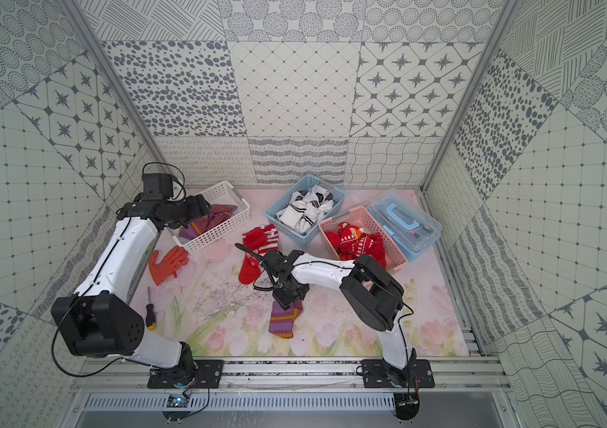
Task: Sort the socks into the basket by color
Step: Pick up the sock from the center of the board.
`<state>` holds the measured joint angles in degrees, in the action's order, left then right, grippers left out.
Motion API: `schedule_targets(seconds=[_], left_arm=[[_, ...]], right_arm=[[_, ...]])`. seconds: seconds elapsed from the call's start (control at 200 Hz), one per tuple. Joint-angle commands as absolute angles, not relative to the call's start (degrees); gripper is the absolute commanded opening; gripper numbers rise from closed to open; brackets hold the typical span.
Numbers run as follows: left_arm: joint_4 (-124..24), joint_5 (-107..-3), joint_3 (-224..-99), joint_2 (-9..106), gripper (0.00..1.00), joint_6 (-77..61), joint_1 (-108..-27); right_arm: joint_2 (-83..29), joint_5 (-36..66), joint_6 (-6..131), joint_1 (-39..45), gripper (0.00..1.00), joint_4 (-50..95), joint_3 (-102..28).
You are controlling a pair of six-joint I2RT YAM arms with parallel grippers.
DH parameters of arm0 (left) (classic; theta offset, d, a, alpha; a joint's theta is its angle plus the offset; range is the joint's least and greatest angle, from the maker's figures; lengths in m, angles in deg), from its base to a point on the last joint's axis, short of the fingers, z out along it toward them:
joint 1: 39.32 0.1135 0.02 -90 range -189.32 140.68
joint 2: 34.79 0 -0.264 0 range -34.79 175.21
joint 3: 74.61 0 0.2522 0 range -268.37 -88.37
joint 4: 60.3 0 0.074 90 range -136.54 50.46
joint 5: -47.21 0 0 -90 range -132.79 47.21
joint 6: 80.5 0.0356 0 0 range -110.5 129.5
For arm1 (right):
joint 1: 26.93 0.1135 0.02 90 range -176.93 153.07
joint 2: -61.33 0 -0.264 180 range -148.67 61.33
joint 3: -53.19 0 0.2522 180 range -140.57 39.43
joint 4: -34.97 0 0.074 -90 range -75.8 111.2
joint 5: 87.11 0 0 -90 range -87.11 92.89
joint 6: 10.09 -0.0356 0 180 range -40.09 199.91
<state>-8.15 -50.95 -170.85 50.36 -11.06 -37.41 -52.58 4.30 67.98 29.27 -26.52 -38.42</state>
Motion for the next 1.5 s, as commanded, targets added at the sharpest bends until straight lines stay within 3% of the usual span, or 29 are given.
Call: schedule_targets(seconds=[0.0, 0.115, 0.305, 0.555, 0.855, 1.495], left_arm=[[-10.0, -52.5, -167.6, 46.3, 0.86, -13.8, -38.5], [-9.6, -52.7, -166.0, 44.4, 0.86, -14.3, -39.3], [-9.4, -53.8, -164.1, 42.0, 0.86, -14.2, -42.3], [-12.3, -58.0, -158.7, 37.3, 0.87, -15.0, -47.8], [-17.0, -59.7, -151.3, 32.5, 0.88, -15.3, -56.3], [-27.2, -58.4, -144.9, 33.5, 0.93, -16.7, -71.0]], right_arm=[[-59.6, 7.4, 65.4, 30.6, 0.37, -23.2, -32.9], [-59.4, 6.8, 64.9, 30.6, 0.15, -23.1, -32.6], [-55.0, 8.6, 64.7, 28.9, 0.00, -22.8, -32.4], [-45.7, 20.1, 64.0, 21.3, 0.00, -23.0, -36.6], [-43.0, 31.8, 58.6, 15.2, 0.00, -20.5, -46.0], [-41.2, 49.3, 38.0, 6.4, 0.00, 2.7, -47.9]])
